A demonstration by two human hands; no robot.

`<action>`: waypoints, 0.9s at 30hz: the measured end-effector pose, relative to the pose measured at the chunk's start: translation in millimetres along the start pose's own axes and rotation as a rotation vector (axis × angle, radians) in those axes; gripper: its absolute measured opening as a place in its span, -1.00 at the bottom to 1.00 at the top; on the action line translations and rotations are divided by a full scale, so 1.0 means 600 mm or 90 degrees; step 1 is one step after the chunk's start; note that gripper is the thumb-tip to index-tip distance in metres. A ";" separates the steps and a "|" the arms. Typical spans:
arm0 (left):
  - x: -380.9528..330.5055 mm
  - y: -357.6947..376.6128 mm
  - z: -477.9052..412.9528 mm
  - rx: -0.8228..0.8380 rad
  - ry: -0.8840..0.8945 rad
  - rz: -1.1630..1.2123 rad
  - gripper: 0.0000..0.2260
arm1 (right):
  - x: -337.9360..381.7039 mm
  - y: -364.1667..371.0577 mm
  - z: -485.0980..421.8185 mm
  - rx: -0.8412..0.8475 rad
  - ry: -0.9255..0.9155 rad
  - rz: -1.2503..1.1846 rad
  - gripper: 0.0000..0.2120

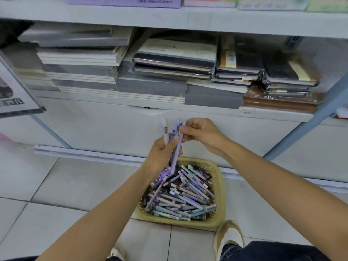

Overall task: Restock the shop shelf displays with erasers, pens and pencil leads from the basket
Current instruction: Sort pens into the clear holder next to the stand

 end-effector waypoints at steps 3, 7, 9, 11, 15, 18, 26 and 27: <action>-0.071 -0.012 0.003 0.018 0.044 0.000 -0.75 | 0.077 -0.008 0.013 0.005 -0.053 -0.014 -0.88; -0.173 -0.011 0.003 0.104 0.076 -0.022 -0.76 | 0.192 -0.017 0.036 -0.009 -0.152 0.005 -0.75; -0.225 -0.007 0.004 0.123 0.100 -0.034 -0.78 | 0.245 -0.022 0.048 -0.027 -0.190 0.010 -0.72; -0.276 -0.009 0.004 0.102 0.131 -0.064 -0.79 | 0.294 -0.028 0.060 -0.055 -0.222 0.012 -0.75; -0.367 -0.004 -0.002 0.085 0.193 -0.077 -0.77 | 0.392 -0.039 0.077 -0.102 -0.291 0.024 -0.82; -0.433 -0.016 -0.009 0.056 0.259 -0.064 -0.78 | 0.482 -0.058 0.093 -0.165 -0.387 0.068 -0.86; -0.524 -0.084 -0.030 -0.079 0.354 -0.140 -0.72 | 0.624 -0.090 0.071 -0.263 -0.414 0.316 -0.86; -0.524 -0.089 -0.035 -0.088 0.348 -0.154 -0.72 | 0.621 -0.086 0.060 -0.259 -0.381 0.362 -0.85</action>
Point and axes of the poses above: each hand's wrist, its own z-axis away from the middle knuckle, its own y-axis out of the palm, x = y × z, the point moved 7 cm from there along -z, towards the middle knuckle, and after that the axes turned 7 degrees about x, right-handed, at the moved point
